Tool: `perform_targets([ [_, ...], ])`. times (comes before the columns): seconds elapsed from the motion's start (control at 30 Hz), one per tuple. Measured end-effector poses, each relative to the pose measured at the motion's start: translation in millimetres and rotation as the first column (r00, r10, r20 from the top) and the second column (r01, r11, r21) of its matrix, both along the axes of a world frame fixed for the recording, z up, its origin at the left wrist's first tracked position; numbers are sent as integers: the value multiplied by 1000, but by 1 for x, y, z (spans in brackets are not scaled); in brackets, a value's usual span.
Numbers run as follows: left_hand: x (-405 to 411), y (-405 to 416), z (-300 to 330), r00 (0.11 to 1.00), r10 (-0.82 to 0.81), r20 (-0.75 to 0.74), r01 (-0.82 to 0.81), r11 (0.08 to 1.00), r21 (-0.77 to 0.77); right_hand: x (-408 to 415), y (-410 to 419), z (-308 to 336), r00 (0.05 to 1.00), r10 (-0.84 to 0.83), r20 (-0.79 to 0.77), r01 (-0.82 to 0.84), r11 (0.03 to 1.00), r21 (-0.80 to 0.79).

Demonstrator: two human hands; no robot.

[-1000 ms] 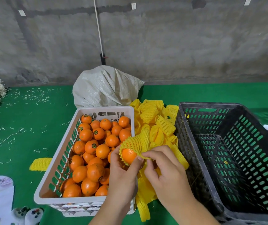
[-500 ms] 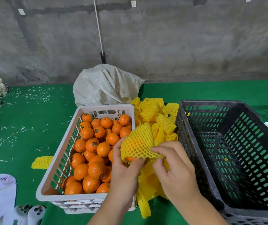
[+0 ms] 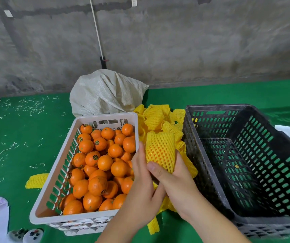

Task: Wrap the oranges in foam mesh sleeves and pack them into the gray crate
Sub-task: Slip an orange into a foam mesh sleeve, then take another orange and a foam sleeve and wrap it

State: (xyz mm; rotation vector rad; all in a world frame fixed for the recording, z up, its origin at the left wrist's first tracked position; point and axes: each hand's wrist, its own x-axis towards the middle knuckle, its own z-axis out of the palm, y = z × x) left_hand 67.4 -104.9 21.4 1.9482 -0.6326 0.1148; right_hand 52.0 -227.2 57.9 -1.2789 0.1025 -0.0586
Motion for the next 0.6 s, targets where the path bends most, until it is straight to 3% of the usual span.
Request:
perform_targets([
  [0.1,20,15,3,995,-44,90,27,985,173,4,-29,-11,988,-139,-70,140,990,16],
  [0.17,36,33,-3,989,62,132,-86,979,186,7,-61,-14,960,-269,-76,263,961,-83],
  [0.23,57,55,-14,977,205,54,-212,948,236,8,-101,-18,915,-402,-20,394,905,-160],
  [0.3,78,77,-28,960,280,-13,-227,803,551,12,-140,-28,835,-550,-12,520,796,-310],
  [0.37,89,86,-41,954,270,-126,-36,525,850,17,-172,-42,746,-652,-136,533,707,-465],
  [0.43,91,84,-52,963,212,-168,100,299,949,19,-183,-55,712,-666,-222,468,686,-557],
  [0.47,91,82,-56,970,182,-159,116,228,967,19,-182,-59,720,-652,-237,427,686,-589],
  [0.53,93,78,-59,978,176,-108,74,189,979,18,-167,-63,763,-604,-231,328,669,-667],
  [0.6,96,74,-60,982,178,-57,25,174,984,16,-148,-66,842,-519,-146,212,567,-796],
])
